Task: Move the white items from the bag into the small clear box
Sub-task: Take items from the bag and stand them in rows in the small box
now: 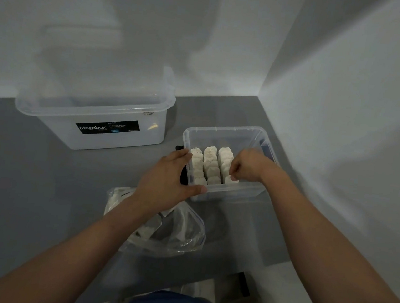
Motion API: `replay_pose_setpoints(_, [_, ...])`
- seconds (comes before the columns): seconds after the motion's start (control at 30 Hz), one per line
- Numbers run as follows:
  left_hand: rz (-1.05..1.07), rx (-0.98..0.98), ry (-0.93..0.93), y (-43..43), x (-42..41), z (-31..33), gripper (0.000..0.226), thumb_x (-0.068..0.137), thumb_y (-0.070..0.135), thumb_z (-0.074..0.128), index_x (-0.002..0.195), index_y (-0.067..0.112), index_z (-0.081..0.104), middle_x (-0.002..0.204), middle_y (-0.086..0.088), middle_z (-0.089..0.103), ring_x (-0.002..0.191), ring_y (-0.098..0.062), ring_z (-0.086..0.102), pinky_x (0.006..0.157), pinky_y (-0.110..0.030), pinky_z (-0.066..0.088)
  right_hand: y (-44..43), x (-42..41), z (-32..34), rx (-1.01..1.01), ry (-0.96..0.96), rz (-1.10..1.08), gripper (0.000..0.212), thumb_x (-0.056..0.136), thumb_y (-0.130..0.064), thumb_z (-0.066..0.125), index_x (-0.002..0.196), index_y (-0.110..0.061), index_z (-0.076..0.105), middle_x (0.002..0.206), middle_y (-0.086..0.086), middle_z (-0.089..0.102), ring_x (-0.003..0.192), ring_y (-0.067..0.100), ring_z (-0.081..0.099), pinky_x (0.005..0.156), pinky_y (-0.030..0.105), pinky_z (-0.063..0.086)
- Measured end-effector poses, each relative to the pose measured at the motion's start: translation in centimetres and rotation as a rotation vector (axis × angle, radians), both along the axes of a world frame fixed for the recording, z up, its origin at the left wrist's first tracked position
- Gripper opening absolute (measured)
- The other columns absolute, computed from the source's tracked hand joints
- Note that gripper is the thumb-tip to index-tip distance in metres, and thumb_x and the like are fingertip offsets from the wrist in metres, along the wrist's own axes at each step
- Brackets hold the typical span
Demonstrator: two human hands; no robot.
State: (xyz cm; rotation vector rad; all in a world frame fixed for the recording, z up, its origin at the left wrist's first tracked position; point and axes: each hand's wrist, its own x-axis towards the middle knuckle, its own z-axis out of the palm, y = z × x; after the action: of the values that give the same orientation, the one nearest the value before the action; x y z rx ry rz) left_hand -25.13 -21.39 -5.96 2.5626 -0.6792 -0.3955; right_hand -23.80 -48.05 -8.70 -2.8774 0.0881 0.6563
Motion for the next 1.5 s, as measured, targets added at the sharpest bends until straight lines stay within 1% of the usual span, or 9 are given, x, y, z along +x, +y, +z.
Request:
replay_pose_setpoints(0.33, [-0.044, -0.04, 0.001, 0.9, 0.1, 0.5, 0.088, 0.085, 0.065, 0.066, 0.157, 0.029, 0.032, 0.165, 0.006, 0.027, 0.148, -0.019, 0.032, 0.117, -0.037, 0.031, 0.1, -2.0, 2.7, 0.029, -0.21, -0.142, 0.013, 0.088, -0.027, 0.075, 0.1, -0.024, 0.078, 0.1, -0.006, 0.076, 0.093, 0.013, 0.069, 0.086, 0.029, 0.056])
replay_pose_setpoints(0.47, [-0.09, -0.202, -0.162, 4.0, -0.4, 0.0, 0.05, 0.089, 0.04, 0.074, 0.134, 0.024, 0.061, 0.135, 0.002, 0.056, 0.121, -0.019, 0.055, 0.096, -0.026, 0.042, 3.1, -6.3, 5.5, 0.3, -0.526, -0.355, 0.012, 0.09, -0.028, 0.072, 0.102, -0.029, 0.076, 0.09, -0.016, 0.071, 0.076, -0.005, 0.064, 0.069, 0.003, 0.042])
replay_pose_setpoints(0.63, [-0.137, -0.234, -0.298, 9.8, -1.4, -2.4, 0.028, 0.091, 0.037, 0.061, 0.109, 0.019, 0.071, 0.103, 0.003, 0.065, 0.092, -0.019, 0.064, 0.074, -0.031, 0.052, 12.2, -11.9, 5.4, 0.619, -0.858, -0.414, 0.017, 0.093, -0.016, 0.072, 0.109, -0.018, 0.075, 0.101, -0.011, 0.072, 0.085, 0.004, 0.068, 0.074, 0.012, 0.052])
replay_pose_setpoints(0.77, [-0.442, 0.0, -0.25, 13.0, -1.5, -4.6, 0.032, 0.089, 0.036, 0.05, 0.104, 0.021, 0.074, 0.102, 0.0, 0.071, 0.088, -0.026, 0.069, 0.073, -0.038, 0.057, 18.7, -13.5, 1.6, 0.572, -0.656, -0.259, 0.016, 0.098, -0.019, 0.064, 0.111, -0.019, 0.074, 0.104, -0.009, 0.072, 0.089, 0.0, 0.064, 0.082, 0.01, 0.048])
replay_pose_setpoints(0.87, [-0.685, 0.287, -0.3, 13.7, -1.7, -5.7, 0.03, 0.089, 0.042, 0.049, 0.101, 0.03, 0.073, 0.108, 0.005, 0.071, 0.096, -0.025, 0.066, 0.081, -0.039, 0.048, 21.6, -13.1, -2.0, 0.371, -0.384, -0.098, 0.019, 0.097, -0.022, 0.056, 0.106, -0.02, 0.072, 0.103, 0.0, 0.072, 0.093, 0.016, 0.065, 0.083, 0.033, 0.053])
replay_pose_setpoints(0.93, [-0.672, 0.36, -0.322, 13.7, -2.0, -5.7, 0.027, 0.089, 0.048, 0.057, 0.107, 0.034, 0.072, 0.114, 0.008, 0.069, 0.105, -0.024, 0.063, 0.087, -0.038, 0.041, 22.5, -12.7, -3.7, 0.173, -0.23, -0.114, 0.024, 0.098, -0.028, 0.051, 0.108, -0.02, 0.071, 0.105, 0.005, 0.072, 0.095, 0.027, 0.067, 0.082, 0.04, 0.054])
replay_pose_setpoints(1.1, [-0.536, 0.352, -0.402, 13.7, -1.2, -5.6, 0.026, 0.091, 0.031, 0.058, 0.111, 0.021, 0.072, 0.107, -0.003, 0.07, 0.105, -0.029, 0.064, 0.092, -0.04, 0.044, 22.4, -12.1, -5.2, -0.029, -0.237, -0.277, 0.023, 0.092, -0.032, 0.058, 0.105, -0.023, 0.075, 0.097, 0.006, 0.073, 0.089, 0.029, 0.07, 0.073, 0.032, 0.051])
replay_pose_setpoints(1.23, [-0.503, 0.332, -0.274, 14.0, -0.2, -5.7, 0.049, 0.087, 0.039, 0.068, 0.131, 0.018, 0.06, 0.125, -0.005, 0.06, 0.12, -0.028, 0.057, 0.099, -0.04, 0.044, 23.4, -11.7, -4.8, 0.03, -0.236, -0.308, 0.033, 0.086, -0.041, 0.068, 0.114, -0.024, 0.072, 0.105, 0.007, 0.073, 0.097, 0.031, 0.069, 0.082, 0.038, 0.056])
replay_pose_setpoints(1.5, [-0.455, 0.194, -0.117, 15.7, 0.8, -7.5, 0.077, 0.07, 0.046, 0.079, 0.137, 0.02, 0.052, 0.129, -0.004, 0.054, 0.119, -0.027, 0.056, 0.088, -0.05, 0.056, 26.0, -11.1, -4.6, 0.16, -0.261, -0.293, 0.045, 0.081, -0.04, 0.077, 0.121, -0.024, 0.066, 0.114, 0.002, 0.071, 0.106, 0.025, 0.066, 0.085, 0.035, 0.053])
